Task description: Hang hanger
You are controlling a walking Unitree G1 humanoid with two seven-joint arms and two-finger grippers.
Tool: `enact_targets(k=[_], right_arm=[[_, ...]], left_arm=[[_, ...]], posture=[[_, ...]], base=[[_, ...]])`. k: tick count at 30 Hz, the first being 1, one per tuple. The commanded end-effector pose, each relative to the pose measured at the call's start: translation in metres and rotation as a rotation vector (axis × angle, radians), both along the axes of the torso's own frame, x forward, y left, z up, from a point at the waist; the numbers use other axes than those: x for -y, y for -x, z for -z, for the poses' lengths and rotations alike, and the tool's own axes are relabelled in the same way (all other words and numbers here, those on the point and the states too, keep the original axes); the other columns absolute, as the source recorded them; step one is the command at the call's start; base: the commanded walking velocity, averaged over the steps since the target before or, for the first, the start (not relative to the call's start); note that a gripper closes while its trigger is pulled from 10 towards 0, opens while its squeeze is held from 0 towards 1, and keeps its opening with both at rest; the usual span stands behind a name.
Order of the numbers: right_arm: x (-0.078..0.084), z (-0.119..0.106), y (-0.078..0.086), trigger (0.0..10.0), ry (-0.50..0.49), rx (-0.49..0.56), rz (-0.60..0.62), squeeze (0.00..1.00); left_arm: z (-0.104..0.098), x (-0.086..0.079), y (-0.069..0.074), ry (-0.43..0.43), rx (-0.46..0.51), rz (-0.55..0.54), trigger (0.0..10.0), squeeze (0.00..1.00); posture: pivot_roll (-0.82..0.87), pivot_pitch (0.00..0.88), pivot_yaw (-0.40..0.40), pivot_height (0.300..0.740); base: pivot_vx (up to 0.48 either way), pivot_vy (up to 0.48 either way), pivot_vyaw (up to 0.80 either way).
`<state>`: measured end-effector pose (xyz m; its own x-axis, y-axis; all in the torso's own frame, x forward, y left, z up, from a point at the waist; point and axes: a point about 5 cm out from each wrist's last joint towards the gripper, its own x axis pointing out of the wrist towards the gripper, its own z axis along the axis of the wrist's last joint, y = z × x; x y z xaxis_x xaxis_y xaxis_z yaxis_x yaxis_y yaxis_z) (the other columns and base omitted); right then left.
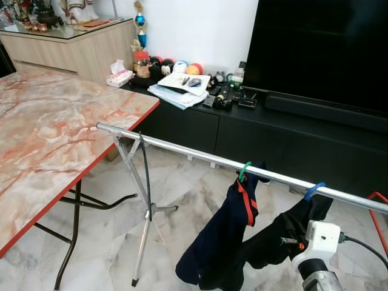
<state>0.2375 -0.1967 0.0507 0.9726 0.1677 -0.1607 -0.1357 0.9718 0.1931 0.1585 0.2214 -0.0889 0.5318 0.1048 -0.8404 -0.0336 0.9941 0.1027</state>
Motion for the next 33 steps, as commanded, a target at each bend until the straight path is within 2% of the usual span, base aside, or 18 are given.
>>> enact_targets(k=[1, 5, 6, 8, 10, 14, 16, 17, 19, 23, 33], right_arm=[[-0.007, 0.001, 0.004, 10.0, -0.012, -0.019, -0.069, 0.00], [-0.011, 0.008, 0.006, 10.0, 0.020, -0.068, -0.119, 0.00], [-0.011, 0.015, 0.006, 10.0, 0.066, -0.092, -0.120, 0.00], [-0.011, 0.015, 0.006, 10.0, 0.066, -0.092, -0.120, 0.00], [-0.006, 0.022, 0.008, 10.0, 0.096, -0.134, -0.088, 0.00], [-0.003, 0.024, 0.008, 10.0, 0.119, -0.150, -0.065, 0.00], [0.007, 0.025, 0.006, 10.0, 0.151, -0.174, 0.023, 0.00], [0.007, 0.025, 0.006, 10.0, 0.151, -0.174, 0.023, 0.00], [0.018, 0.027, 0.005, 10.0, 0.189, -0.196, 0.124, 0.00], [0.026, 0.027, 0.006, 10.0, 0.218, -0.199, 0.217, 0.00], [0.026, 0.036, 0.009, 10.0, 0.247, -0.249, 0.280, 0.00]], left_arm=[[0.002, 0.000, 0.004, 0.001, -0.018, 0.002, 10.0, 0.00], [0.002, 0.000, 0.004, 0.001, -0.017, 0.001, 10.0, 0.00], [0.002, 0.000, 0.004, 0.001, -0.018, 0.002, 10.0, 0.00], [0.002, 0.000, 0.004, 0.001, -0.018, 0.002, 10.0, 0.00], [0.002, 0.000, 0.004, 0.002, -0.017, 0.001, 10.0, 0.00], [0.002, 0.000, 0.004, 0.003, -0.017, 0.000, 10.0, 0.00], [0.002, 0.000, 0.004, 0.003, -0.018, 0.000, 10.0, 0.00], [0.002, 0.000, 0.004, 0.003, -0.018, 0.000, 10.0, 0.00], [0.002, 0.000, 0.004, 0.005, -0.018, 0.002, 10.0, 0.00], [0.002, 0.000, 0.004, 0.006, -0.019, 0.005, 10.0, 0.00], [0.002, 0.001, 0.004, 0.009, -0.019, 0.003, 10.0, 0.00]], posture=[[0.09, 0.014, 0.010, 0.740], [0.09, 0.012, 0.009, 0.740], [0.09, 0.012, 0.009, 0.740], [0.09, 0.012, 0.009, 0.740], [0.09, 0.013, 0.007, 0.740], [0.09, 0.013, 0.007, 0.740], [0.09, 0.013, 0.007, 0.740], [0.09, 0.013, 0.007, 0.740], [0.09, 0.015, 0.007, 0.740], [0.09, 0.015, 0.006, 0.740], [0.09, 0.014, 0.002, 0.740]], base=[[0.000, 0.000, 0.00], [0.000, 0.000, 0.00], [0.000, 0.000, 0.00], [0.000, 0.000, 0.00], [0.000, 0.000, 0.00], [0.000, 0.000, 0.00], [0.000, 0.000, 0.00], [0.000, 0.000, 0.00], [0.000, 0.000, 0.00], [0.000, 0.000, 0.00], [0.000, 0.000, 0.00]])
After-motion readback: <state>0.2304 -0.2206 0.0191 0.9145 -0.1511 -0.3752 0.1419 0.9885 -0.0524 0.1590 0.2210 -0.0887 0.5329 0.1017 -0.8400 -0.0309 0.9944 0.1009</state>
